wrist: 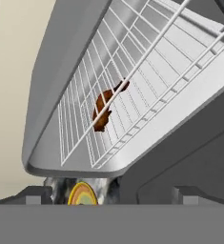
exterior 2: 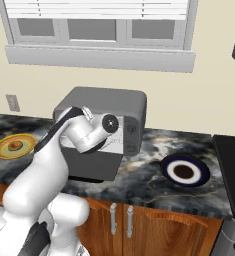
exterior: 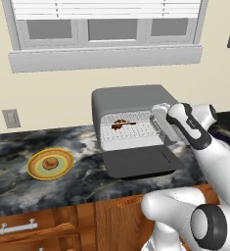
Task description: Open the toaster oven door. Place the bread on the top rack in the toaster oven and place the chicken drumstick on the bottom rack.
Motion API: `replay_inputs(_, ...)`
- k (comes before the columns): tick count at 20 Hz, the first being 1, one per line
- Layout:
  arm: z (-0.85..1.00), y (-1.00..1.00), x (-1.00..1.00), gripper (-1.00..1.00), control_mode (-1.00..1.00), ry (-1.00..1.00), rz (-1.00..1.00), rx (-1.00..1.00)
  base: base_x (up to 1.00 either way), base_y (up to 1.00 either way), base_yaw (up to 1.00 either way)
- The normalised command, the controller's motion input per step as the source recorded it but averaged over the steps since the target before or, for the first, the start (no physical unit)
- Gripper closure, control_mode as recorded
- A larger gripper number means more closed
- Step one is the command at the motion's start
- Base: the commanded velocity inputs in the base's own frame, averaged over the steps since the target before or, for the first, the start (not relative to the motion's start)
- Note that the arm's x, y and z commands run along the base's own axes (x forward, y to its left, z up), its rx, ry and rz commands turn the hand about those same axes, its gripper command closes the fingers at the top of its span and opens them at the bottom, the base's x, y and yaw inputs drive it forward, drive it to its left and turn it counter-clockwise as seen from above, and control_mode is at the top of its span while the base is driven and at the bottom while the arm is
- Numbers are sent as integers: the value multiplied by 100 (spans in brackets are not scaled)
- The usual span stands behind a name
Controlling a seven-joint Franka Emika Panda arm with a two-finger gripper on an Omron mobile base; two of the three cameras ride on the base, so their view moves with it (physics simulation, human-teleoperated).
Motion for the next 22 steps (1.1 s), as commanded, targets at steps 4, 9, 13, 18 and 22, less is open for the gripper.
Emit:
replay_inputs(4, -11, 0, 19, -100, -100, 0, 0, 8, 0, 0, 0)
replay_inputs(9, -18, 0, 2, -100, -100, 0, 0, 11, 0, 0, 0)
replay_inputs(13, -23, 0, 0, -100, -100, 0, 0, 13, 0, 0, 0)
replay_inputs(18, -17, 0, 0, -100, -100, -1, 0, 14, 0, 0, 0)
replay_inputs(22, -4, 0, 0, -100, -100, -6, 0, 15, 0, 0, 0)
